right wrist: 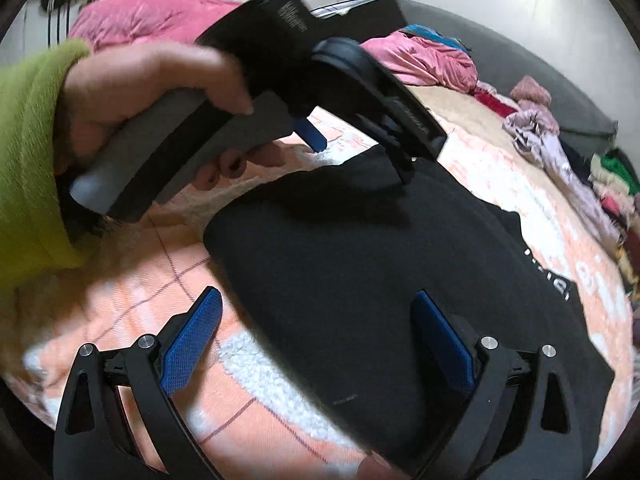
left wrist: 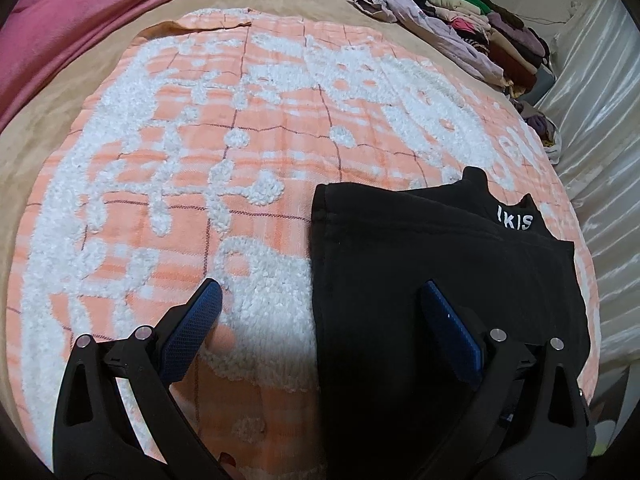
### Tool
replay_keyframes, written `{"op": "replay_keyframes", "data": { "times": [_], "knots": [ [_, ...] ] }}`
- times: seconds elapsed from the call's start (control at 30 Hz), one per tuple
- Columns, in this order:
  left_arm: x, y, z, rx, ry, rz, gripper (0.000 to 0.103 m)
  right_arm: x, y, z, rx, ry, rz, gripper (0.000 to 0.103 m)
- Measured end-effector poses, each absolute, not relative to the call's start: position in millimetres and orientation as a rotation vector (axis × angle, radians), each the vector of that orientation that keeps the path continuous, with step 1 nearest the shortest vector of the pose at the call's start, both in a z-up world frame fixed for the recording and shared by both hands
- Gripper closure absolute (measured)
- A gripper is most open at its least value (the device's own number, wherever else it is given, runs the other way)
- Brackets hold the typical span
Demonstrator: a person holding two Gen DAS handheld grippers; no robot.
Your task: Fold small clothes
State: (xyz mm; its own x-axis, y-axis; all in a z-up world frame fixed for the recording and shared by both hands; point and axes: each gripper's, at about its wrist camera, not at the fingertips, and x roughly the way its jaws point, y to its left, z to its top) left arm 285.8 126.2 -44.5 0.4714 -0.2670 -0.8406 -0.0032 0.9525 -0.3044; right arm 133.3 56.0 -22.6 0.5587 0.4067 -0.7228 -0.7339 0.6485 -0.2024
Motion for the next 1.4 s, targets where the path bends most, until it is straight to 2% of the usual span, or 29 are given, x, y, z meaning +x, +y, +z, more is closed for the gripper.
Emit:
{"op": "replay_keyframes", "data": {
  "times": [0.13,0.3,0.4,0.47,0.7,1.13,1.2,1.33,1.4],
  "knots": [
    [288,127,-45,-0.284,1.068,-0.164,0.01,134,60,-29,-0.556,0.666,0.685,0.008],
    [290,125,-45,-0.275,1.066,-0.159,0.01,138,58,-29,-0.551,0.646,0.648,0.019],
    [290,125,-45,-0.282,1.064,-0.151,0.01,142,52,-25,-0.506,0.641,0.646,0.045],
    [290,124,-45,-0.285,1.062,-0.153,0.01,151,42,-20,-0.425,0.66,0.671,0.077],
    [287,124,-40,-0.31,1.065,-0.176,0.01,166,18,-10,-0.234,0.717,0.748,0.095],
    [279,118,-40,-0.36,1.111,-0.237,0.01,158,1,8,-0.177,0.673,0.785,0.096],
    [278,114,-41,-0.361,1.11,-0.247,0.019,157,1,7,-0.182,0.67,0.784,0.096],
    [276,109,-43,-0.377,1.111,-0.261,0.029,155,0,7,-0.183,0.664,0.783,0.096],
    [274,108,-42,-0.38,1.111,-0.258,0.04,155,0,7,-0.179,0.664,0.783,0.096]
  ]
}}
